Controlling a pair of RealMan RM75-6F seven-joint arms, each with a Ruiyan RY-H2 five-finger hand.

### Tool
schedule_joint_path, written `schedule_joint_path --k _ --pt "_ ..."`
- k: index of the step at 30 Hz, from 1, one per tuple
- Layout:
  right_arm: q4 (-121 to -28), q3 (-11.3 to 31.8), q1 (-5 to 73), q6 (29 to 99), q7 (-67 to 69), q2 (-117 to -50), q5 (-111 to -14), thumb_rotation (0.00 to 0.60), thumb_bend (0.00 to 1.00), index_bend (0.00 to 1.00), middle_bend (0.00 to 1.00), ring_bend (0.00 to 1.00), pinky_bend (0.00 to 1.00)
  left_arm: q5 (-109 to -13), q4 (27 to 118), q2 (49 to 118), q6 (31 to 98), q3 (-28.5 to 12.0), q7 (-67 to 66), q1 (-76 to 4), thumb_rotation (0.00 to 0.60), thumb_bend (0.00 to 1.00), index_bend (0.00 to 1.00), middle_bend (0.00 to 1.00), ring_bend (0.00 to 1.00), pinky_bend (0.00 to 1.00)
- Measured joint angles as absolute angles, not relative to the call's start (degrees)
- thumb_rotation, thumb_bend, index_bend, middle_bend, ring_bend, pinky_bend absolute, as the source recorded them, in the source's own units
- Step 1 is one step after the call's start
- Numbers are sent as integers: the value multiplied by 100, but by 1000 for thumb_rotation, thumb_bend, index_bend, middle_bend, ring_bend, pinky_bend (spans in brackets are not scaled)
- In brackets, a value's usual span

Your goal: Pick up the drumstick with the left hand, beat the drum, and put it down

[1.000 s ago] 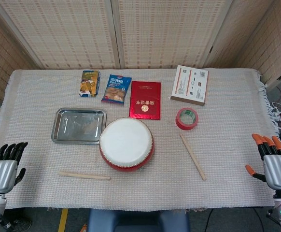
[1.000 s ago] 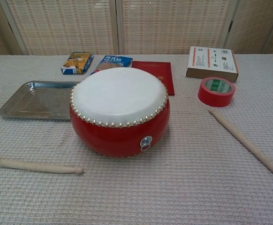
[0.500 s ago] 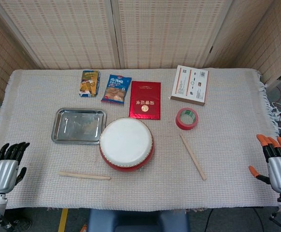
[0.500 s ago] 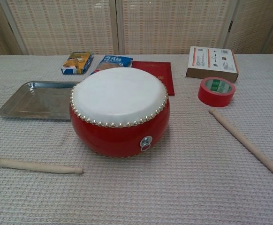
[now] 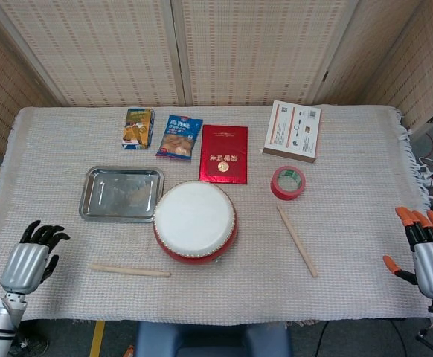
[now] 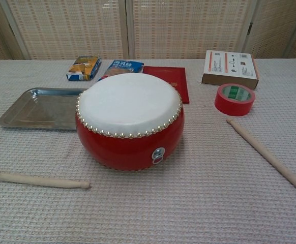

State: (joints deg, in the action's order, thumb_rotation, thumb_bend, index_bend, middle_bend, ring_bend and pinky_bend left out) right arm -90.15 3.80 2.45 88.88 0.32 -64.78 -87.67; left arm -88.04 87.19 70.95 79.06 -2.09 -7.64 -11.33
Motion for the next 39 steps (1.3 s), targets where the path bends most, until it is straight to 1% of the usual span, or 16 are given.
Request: schedule_joint_path --k 6,11,16,19,22,26,28,32,39 --pt "-8974 364 200 8961 84 -6478 -8810 600 204 0 94 0 10 -8963 8651 7351 7442 -115 -640 -1448 600 394 398 261 211 128" --pt "-8947 353 151 9029 134 -6469 -8826 600 204 0 94 0 10 -9076 8677 7582 7150 -19 -576 -1647 600 328 395 262 211 129" --pt "-8897 347 126 9054 201 -6471 -8837 600 203 0 94 0 10 -9082 8684 7804 6966 37 -771 -1759 600 326 395 258 209 127" --pt "-8868 349 124 9055 224 -6479 -8841 600 203 0 94 0 9 -9005 8720 7950 6800 70 -1012 -1811 600 317 395 234 176 114" --pt "-8831 353 128 9038 255 -6497 -8835 600 203 0 94 0 1 -8844 8788 8108 6648 88 -1164 -1851 600 291 394 197 122 87" --pt "-8796 352 137 9017 295 -6505 -8842 600 204 0 94 0 0 -8693 8802 8310 6576 79 -1389 -1877 600 287 395 143 27 35" --pt "-8784 355 136 9027 302 -6507 -8849 600 203 0 94 0 0 -8586 8815 8400 6539 69 -1566 -1884 600 284 396 112 1 18" --pt "-8766 355 125 9040 338 -6505 -8853 600 204 0 94 0 0 -8296 8890 8570 6469 29 -1908 -1895 600 285 418 84 0 4" --pt "-8712 343 123 8991 416 -6508 -8832 600 203 0 94 0 0 -7918 8941 8865 6412 -48 -2223 -1919 600 288 454 88 0 4"
